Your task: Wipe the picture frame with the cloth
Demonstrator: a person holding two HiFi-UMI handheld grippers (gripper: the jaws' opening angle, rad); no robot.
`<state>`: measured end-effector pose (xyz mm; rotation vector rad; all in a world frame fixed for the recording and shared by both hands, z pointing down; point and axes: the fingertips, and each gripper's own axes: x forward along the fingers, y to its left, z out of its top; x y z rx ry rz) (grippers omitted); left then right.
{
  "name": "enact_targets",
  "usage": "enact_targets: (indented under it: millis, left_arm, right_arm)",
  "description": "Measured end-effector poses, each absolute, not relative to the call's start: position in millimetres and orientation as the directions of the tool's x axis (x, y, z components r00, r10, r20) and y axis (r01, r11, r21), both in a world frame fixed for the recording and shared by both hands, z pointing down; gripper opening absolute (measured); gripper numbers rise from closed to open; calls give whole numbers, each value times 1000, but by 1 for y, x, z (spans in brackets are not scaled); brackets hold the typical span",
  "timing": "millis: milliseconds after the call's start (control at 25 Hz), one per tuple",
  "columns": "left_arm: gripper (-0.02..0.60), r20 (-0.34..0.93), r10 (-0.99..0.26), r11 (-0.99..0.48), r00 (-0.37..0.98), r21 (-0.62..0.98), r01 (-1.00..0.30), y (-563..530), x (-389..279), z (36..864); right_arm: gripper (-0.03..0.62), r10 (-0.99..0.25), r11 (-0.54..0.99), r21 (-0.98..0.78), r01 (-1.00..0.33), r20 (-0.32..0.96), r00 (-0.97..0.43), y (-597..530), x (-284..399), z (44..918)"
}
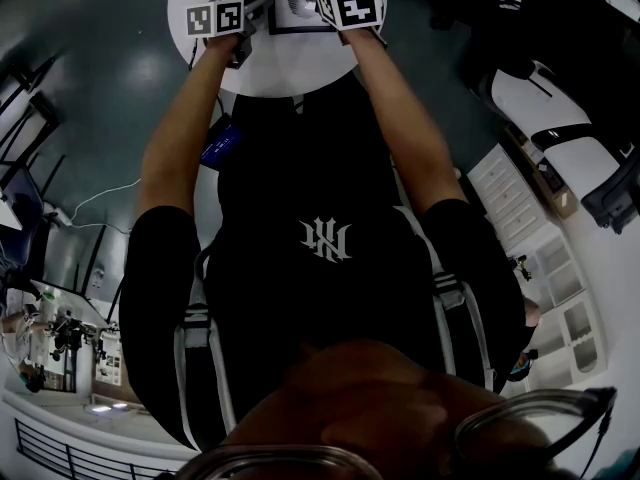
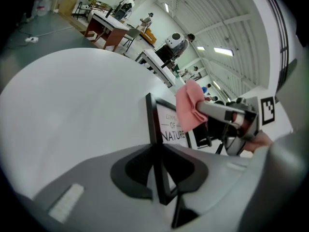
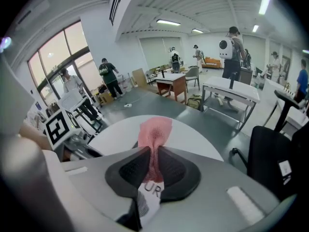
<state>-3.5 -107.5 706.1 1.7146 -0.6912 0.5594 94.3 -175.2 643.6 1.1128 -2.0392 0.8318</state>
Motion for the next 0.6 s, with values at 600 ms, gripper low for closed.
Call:
enact_targets:
  millis: [600]
  left_arm:
    - [63, 681, -167, -169, 713, 693, -701, -109, -7, 705]
  right_arm:
    - [49, -296, 525, -273, -806, 830, -474, -162, 15, 697]
